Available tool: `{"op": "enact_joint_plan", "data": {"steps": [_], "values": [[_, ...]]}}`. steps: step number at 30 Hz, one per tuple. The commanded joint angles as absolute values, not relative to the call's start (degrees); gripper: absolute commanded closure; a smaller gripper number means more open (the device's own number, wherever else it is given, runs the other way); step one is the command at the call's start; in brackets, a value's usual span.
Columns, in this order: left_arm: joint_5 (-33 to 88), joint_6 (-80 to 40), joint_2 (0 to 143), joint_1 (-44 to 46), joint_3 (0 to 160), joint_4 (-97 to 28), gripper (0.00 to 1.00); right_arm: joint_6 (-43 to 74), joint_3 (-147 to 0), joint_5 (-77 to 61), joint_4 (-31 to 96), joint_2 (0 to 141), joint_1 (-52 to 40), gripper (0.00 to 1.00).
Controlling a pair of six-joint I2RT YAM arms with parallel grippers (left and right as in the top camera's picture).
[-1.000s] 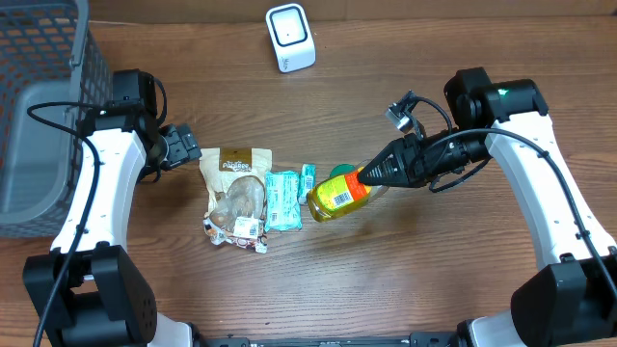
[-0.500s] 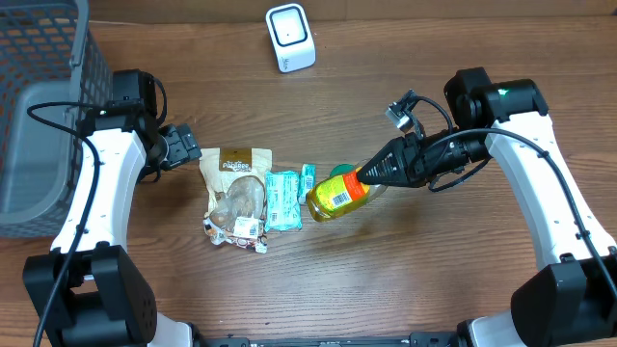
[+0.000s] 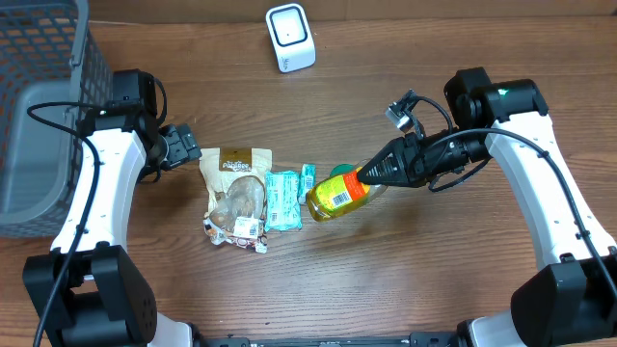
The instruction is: Scan the item barcode
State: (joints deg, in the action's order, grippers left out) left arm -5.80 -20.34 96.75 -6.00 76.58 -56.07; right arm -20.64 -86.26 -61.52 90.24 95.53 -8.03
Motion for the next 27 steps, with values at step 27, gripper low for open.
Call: {"op": "enact_joint_plan", "data": {"steps": [27], "values": [[-5.74, -19.07, 95.46, -5.98, 76.73, -56.07, 0.00, -21.08, -88.09, -64.58, 89.67, 93.76, -8.51, 0.63]]}}
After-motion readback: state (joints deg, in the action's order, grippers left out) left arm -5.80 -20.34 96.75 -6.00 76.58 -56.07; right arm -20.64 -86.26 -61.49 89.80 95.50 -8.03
